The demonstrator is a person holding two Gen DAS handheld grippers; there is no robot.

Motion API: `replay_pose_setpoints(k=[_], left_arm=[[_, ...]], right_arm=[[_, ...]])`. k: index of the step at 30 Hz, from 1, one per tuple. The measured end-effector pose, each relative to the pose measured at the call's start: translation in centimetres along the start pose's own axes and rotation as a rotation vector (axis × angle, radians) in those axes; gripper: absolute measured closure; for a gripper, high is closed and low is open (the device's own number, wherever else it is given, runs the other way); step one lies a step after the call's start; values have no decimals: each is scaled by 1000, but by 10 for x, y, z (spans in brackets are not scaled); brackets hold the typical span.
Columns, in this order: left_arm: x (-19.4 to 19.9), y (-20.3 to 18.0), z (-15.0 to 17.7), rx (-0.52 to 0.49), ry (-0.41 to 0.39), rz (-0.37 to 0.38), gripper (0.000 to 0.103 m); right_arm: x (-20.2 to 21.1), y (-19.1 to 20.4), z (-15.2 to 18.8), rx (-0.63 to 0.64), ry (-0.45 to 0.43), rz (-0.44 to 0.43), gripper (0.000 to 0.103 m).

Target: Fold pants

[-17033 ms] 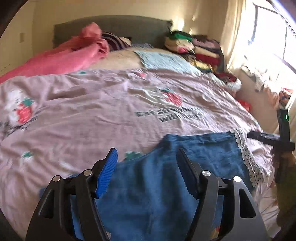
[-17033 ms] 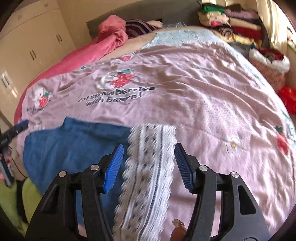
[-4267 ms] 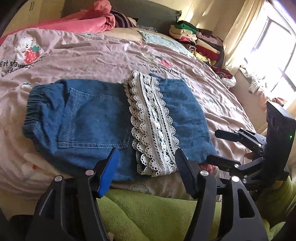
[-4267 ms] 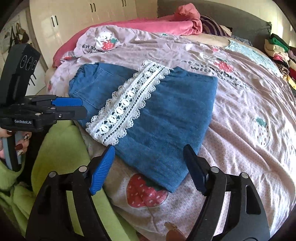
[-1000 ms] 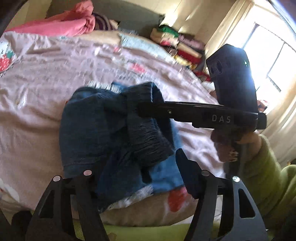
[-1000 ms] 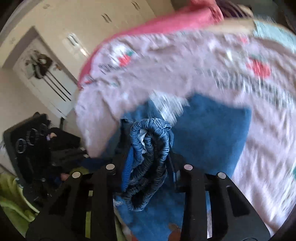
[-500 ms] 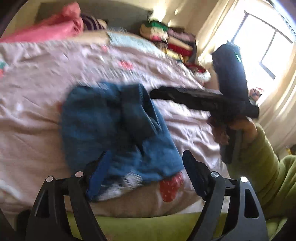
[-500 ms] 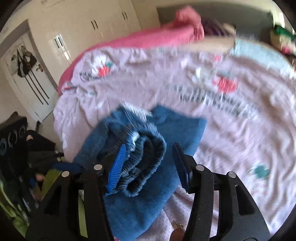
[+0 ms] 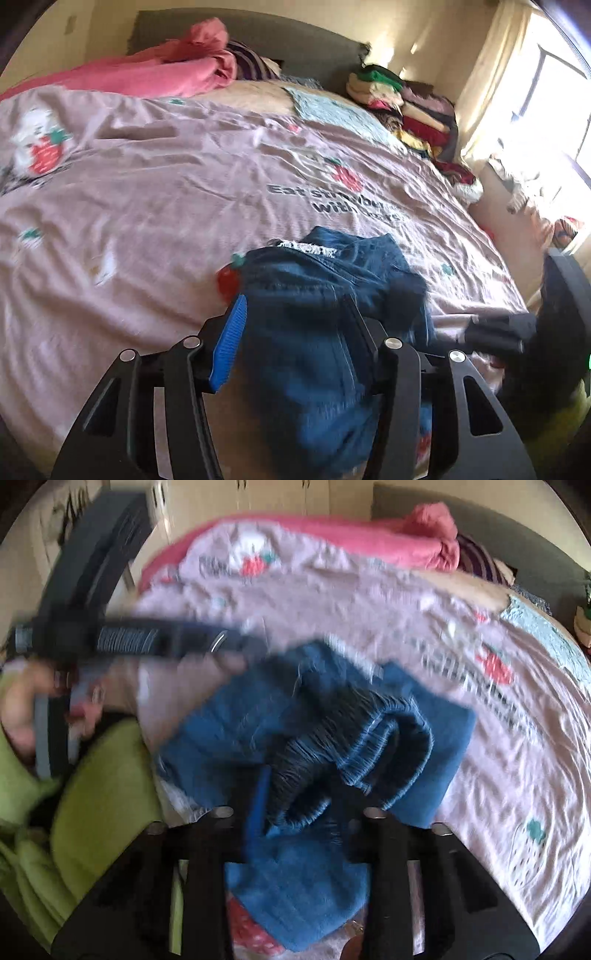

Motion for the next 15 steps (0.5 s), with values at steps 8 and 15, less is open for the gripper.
replay_pose_setpoints(k=[8,15], left_arm=[[-40,-9,16,-48,51,-24,53],[-25,-10,15,-47,34,-9,44]], right_arm=[[-4,-5,40,-80,17,-30,91],[34,12,27,-54,-69,-37,89]])
Point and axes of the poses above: each gripper's, at about its wrist camera, not at the fingertips, and x roughly against the way its jaws point, y to its left, z to its underside, the point moved 7 cm from there along -x, roughly the way its jaws point, and after that the axes turned 9 degrees about -z, right-handed, at the moved point
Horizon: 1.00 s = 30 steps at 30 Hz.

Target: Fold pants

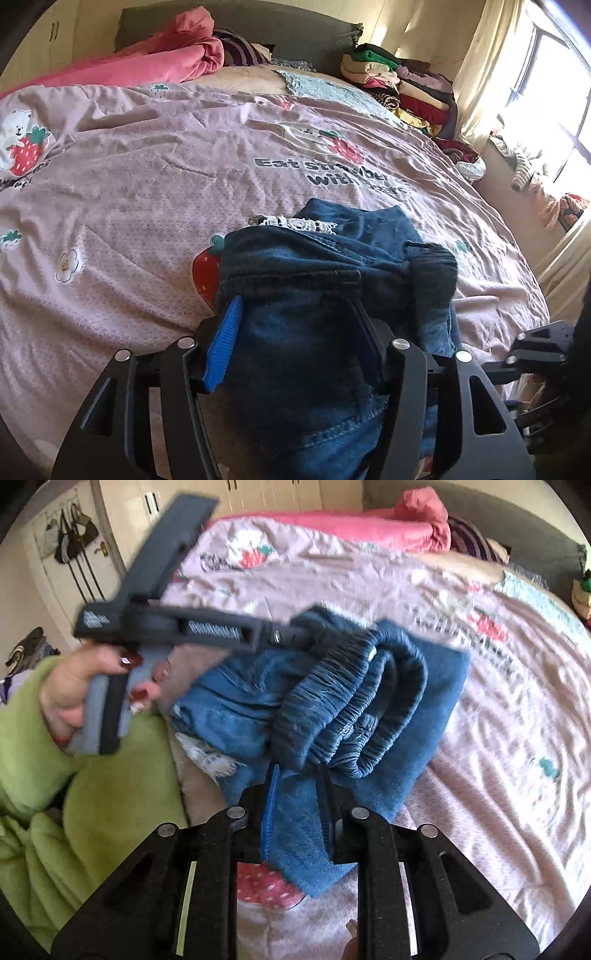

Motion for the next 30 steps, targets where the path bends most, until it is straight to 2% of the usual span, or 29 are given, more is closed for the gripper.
replay_pose_setpoints(k=[5,8,10,14,16,18,20,23,26,28,29,30], left_arm=[[7,0,-1,0,-10,7,42],[12,3,-2,6,-15,3,42],[16,5,-2,12,-22,-1,27],[20,8,-3,8,-32,-10,27],[21,9,-3,5,-34,-18,27],[20,11,-2,4,-31,-22,27],[20,12,-2,4,-30,-23,26],[20,14,-1,7,-31,-24,25],[21,17,0,16,-31,-28,25],[23,20,1,27,-35,-29,25],[24,21,1,31,-35,-28,23],[25,23,0,36,-36,-28,14]], right_arm=[[13,27,-9,67,-41,-30,84],[6,40,-16,101,-40,-49,80],[-2,43,-24,109,-37,-63,79],[-24,45,-36,124,-34,-59,78],[-41,38,-34,94,5,-53,76],[-63,31,-20,60,94,-35,76],[-72,29,-9,45,124,-41,77],[-60,33,-10,39,99,-67,77],[-32,31,-20,11,8,-100,74],[-8,23,-28,-23,-69,-87,67],[1,17,-31,-38,-98,-69,63],[13,9,-33,-57,-129,-36,62]])
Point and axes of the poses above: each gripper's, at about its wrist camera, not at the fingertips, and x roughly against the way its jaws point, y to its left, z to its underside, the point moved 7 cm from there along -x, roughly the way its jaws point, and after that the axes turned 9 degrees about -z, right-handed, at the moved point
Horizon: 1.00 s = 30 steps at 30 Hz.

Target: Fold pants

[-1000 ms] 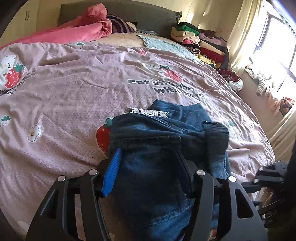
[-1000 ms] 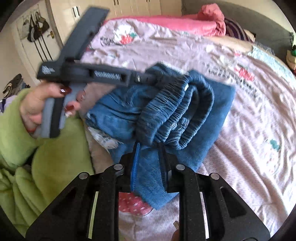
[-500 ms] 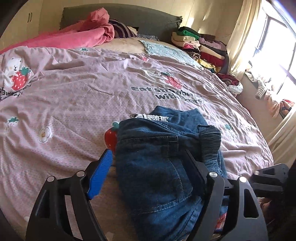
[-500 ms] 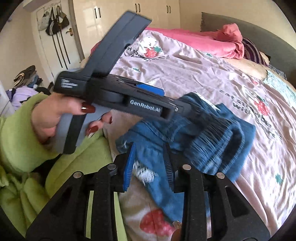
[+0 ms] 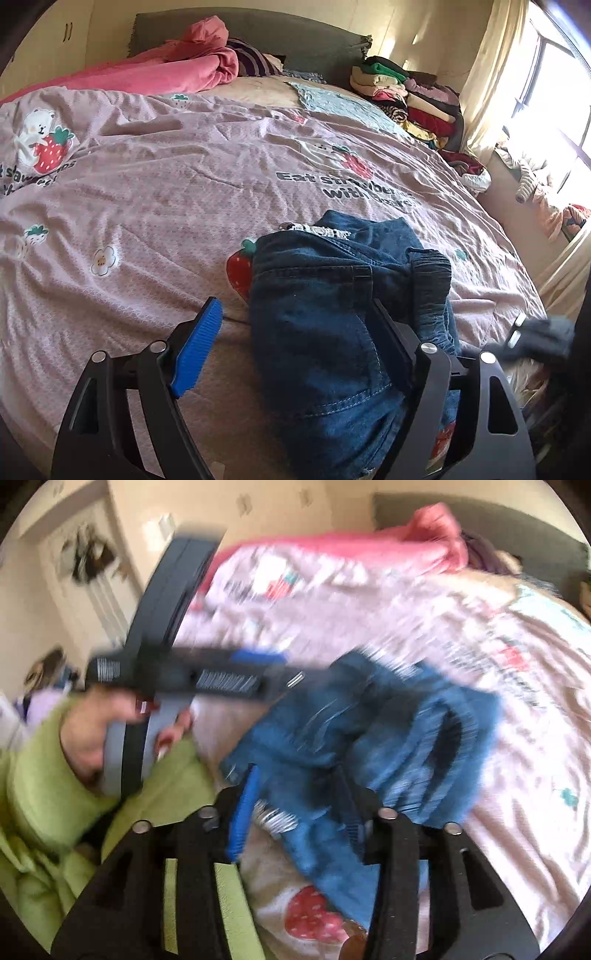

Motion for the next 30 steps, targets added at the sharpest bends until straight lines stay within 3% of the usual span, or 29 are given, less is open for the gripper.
replay_pose_setpoints(k=[3,7,17,20,25,30], left_arm=[[4,5,-1,14,-8,-1,12],[11,11,-1,30,-15,-2,12],[11,18,13,61,23,32,14],[5,12,18,58,44,46,14],[-10,1,24,40,83,65,28],[-23,-4,30,36,118,66,28]], right_arm=[[19,-24,-6,-45,-50,78,59],[33,-54,-3,-113,-85,159,48],[27,-83,11,-226,-70,214,35],[16,-92,19,-270,-38,214,35],[5,-104,25,-337,-21,180,35],[-6,-109,23,-355,-13,141,42]])
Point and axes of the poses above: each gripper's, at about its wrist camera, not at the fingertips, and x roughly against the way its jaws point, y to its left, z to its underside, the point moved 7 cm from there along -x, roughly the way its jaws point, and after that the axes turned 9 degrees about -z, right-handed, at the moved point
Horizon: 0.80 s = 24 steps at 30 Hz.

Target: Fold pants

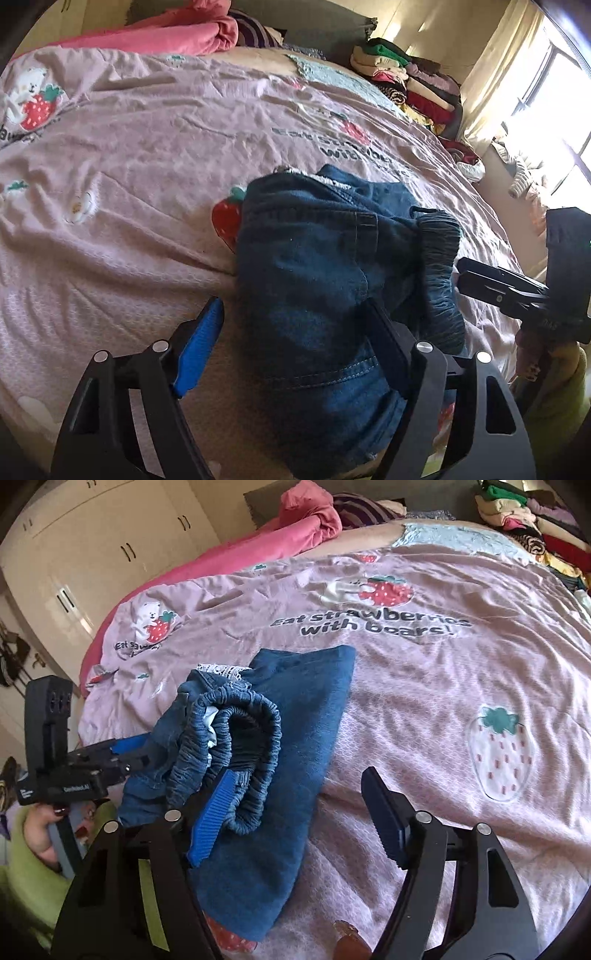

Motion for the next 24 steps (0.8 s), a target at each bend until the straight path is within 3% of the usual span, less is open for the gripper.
replay_pose_setpoints(k=[9,17,21,24], left_arm=[[-13,-5,-1,12,27,18,28],[-19,-13,-5,13,12,10,46],[-13,-20,-8,-26,-16,-11,62],[-7,-23,-11,-53,-40,-31,68]], right_arm=[[-30,-5,-6,-48,37,-93,55],[-40,-1,-9,-31,25,-138,69],[-37,11,-11,49,6,-95,81],[-31,25,-15,132,-18,-52,89]])
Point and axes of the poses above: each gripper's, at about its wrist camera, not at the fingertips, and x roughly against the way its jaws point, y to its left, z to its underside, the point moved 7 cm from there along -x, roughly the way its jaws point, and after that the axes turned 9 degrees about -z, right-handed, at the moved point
